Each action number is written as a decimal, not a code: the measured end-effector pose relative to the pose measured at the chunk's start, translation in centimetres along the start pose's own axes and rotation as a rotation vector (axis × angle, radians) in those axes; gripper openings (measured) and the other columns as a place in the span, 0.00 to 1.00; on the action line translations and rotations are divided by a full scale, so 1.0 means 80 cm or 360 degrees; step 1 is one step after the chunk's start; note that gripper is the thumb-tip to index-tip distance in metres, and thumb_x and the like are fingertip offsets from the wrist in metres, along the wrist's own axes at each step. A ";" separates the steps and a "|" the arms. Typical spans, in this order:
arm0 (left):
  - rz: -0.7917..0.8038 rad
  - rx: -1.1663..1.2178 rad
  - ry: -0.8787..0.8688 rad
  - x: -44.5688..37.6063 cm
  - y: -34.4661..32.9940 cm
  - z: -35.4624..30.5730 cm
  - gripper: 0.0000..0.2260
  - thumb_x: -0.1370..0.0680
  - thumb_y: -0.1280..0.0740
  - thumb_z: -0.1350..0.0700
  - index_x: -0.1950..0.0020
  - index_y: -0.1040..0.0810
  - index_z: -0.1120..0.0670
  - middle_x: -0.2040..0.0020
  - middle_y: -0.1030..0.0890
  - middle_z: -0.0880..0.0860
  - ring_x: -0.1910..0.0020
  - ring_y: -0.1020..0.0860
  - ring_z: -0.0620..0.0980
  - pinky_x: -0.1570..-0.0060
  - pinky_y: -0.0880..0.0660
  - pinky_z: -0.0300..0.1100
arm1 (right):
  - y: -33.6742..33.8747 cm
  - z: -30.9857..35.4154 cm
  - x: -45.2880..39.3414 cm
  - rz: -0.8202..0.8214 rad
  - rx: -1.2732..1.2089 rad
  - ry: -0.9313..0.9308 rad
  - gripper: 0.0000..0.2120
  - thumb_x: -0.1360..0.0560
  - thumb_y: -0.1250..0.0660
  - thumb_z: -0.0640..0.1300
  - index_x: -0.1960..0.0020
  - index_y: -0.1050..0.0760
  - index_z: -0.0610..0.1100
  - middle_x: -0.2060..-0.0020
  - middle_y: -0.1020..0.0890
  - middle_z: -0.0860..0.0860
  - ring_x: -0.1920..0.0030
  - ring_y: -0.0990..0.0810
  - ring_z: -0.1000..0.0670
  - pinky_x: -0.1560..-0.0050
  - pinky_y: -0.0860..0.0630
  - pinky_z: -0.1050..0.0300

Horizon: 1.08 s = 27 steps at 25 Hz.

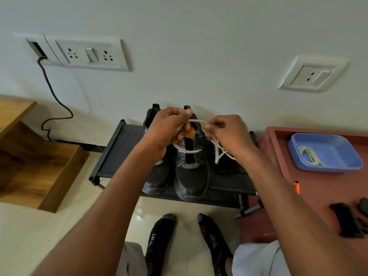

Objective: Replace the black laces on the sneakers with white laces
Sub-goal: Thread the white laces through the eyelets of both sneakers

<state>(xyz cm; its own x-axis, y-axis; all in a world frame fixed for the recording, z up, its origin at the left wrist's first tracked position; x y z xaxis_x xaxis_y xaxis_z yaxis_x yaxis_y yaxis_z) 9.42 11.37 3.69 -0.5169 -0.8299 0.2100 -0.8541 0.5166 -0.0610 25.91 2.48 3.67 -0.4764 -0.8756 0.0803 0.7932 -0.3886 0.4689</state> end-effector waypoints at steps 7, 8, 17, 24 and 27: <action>-0.0044 -0.0211 0.0097 0.011 0.013 0.018 0.07 0.16 0.33 0.56 0.44 0.22 0.60 0.67 0.22 0.51 0.75 0.32 0.46 0.77 0.36 0.36 | -0.006 -0.009 0.000 0.0179 0.0477 0.0014 0.25 0.25 0.24 0.40 0.29 0.23 0.49 0.34 0.19 0.52 0.34 0.21 0.50 0.32 0.26 0.51; -0.0034 -0.0215 0.0105 0.012 0.011 0.022 0.09 0.16 0.33 0.55 0.43 0.22 0.61 0.67 0.22 0.52 0.76 0.31 0.46 0.78 0.36 0.36 | -0.024 0.002 0.004 0.0384 0.0221 0.0071 0.22 0.24 0.24 0.39 0.32 0.21 0.48 0.38 0.16 0.52 0.37 0.19 0.52 0.33 0.24 0.54; 0.0017 -0.0488 0.0250 0.024 0.022 0.045 0.06 0.16 0.33 0.56 0.46 0.20 0.58 0.64 0.18 0.52 0.72 0.24 0.44 0.73 0.28 0.35 | -0.055 -0.012 0.012 0.0698 0.0192 -0.0057 0.09 0.21 0.25 0.44 0.42 0.19 0.48 0.58 0.12 0.47 0.63 0.14 0.51 0.58 0.18 0.56; -0.0419 -0.2005 0.0124 0.026 0.044 0.048 0.19 0.22 0.28 0.45 0.36 0.27 0.53 0.37 0.26 0.57 0.36 0.26 0.61 0.39 0.25 0.60 | -0.057 -0.039 0.005 0.0385 0.1045 -0.0166 0.13 0.14 0.39 0.47 0.46 0.21 0.39 0.60 0.18 0.43 0.62 0.17 0.44 0.60 0.21 0.50; -0.0281 -0.1926 0.0461 0.031 0.054 0.079 0.42 0.28 0.21 0.41 0.24 0.44 0.45 0.26 0.41 0.59 0.29 0.34 0.72 0.33 0.30 0.70 | -0.071 -0.044 0.005 0.0467 0.0818 -0.0298 0.13 0.14 0.40 0.46 0.47 0.22 0.39 0.59 0.17 0.42 0.64 0.14 0.43 0.65 0.21 0.52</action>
<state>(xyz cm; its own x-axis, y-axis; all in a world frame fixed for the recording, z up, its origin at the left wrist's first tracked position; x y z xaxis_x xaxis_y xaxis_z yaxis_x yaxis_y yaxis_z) 4.05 10.21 -2.18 -0.2387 -0.9097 0.3398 -0.2304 0.3930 0.8902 22.54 3.29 -2.09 -0.3616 -0.8417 0.4009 0.6391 0.0893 0.7639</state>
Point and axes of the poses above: each hand's wrist, its own x-axis away from the middle knuckle, its own y-axis out of the back of the hand, z = x × y, the point moved 5 cm from there along -x, towards the middle knuckle
